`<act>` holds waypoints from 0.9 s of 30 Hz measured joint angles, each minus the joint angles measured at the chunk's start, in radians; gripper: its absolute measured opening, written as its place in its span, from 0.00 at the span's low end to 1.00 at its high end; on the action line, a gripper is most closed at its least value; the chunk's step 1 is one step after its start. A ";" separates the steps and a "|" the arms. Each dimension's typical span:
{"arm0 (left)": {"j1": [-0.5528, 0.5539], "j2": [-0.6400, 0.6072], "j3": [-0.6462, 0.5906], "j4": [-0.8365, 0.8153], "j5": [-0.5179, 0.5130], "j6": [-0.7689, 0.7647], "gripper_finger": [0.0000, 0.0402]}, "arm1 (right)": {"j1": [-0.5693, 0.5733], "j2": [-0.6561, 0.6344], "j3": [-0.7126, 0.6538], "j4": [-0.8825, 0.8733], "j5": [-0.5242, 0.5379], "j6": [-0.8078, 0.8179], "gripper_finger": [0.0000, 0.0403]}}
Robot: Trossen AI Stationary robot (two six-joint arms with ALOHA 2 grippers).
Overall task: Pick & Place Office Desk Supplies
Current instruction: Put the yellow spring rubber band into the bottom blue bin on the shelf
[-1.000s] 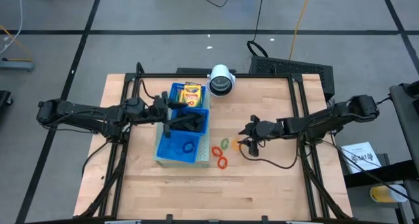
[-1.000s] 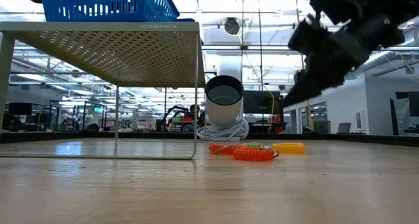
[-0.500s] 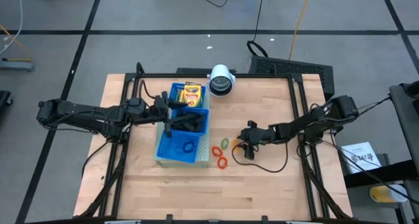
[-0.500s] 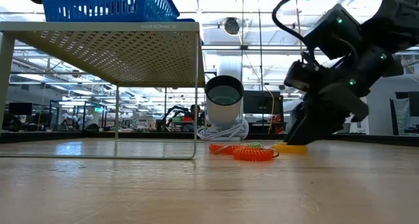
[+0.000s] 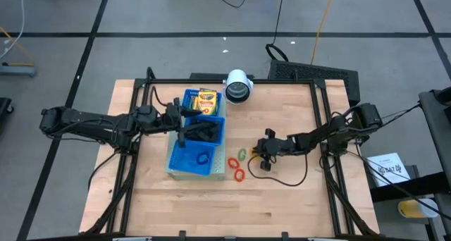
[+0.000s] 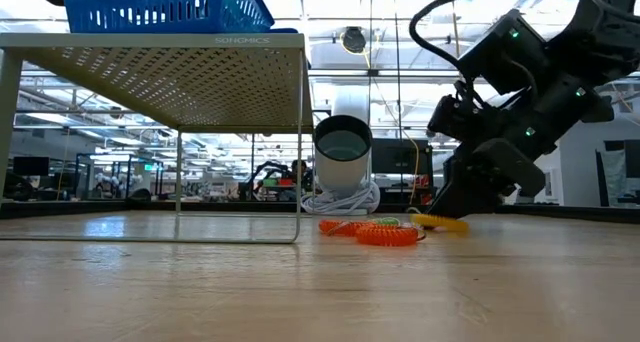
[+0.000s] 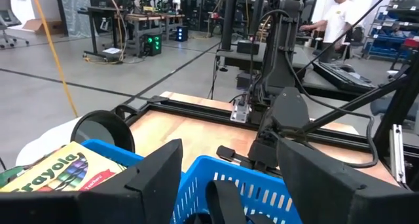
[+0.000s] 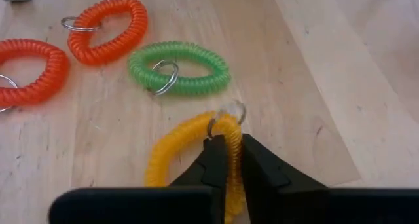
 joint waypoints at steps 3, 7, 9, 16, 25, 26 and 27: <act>0.000 0.000 0.000 0.000 -0.001 -0.002 0.63 | 0.000 -0.014 -0.001 0.028 -0.005 -0.007 0.07; 0.000 0.000 0.000 0.011 -0.001 -0.022 0.63 | 0.000 -0.083 -0.007 0.020 -0.013 -0.084 0.07; 0.000 0.000 0.000 0.018 -0.001 -0.032 0.63 | -0.003 -0.135 -0.008 0.024 -0.011 -0.136 0.05; -0.003 0.000 0.000 0.041 0.000 -0.055 0.63 | -0.023 -0.340 -0.004 0.111 -0.009 -0.283 0.06; -0.038 0.098 0.001 0.290 0.059 -0.057 0.63 | -0.030 -0.423 -0.003 0.402 -0.013 -0.439 0.04; -0.043 0.122 0.001 0.328 0.070 -0.054 0.63 | -0.030 -0.421 -0.003 0.422 -0.013 -0.442 0.04; -0.048 0.147 0.001 0.360 0.079 -0.053 0.63 | -0.030 -0.418 -0.003 0.446 -0.013 -0.444 0.05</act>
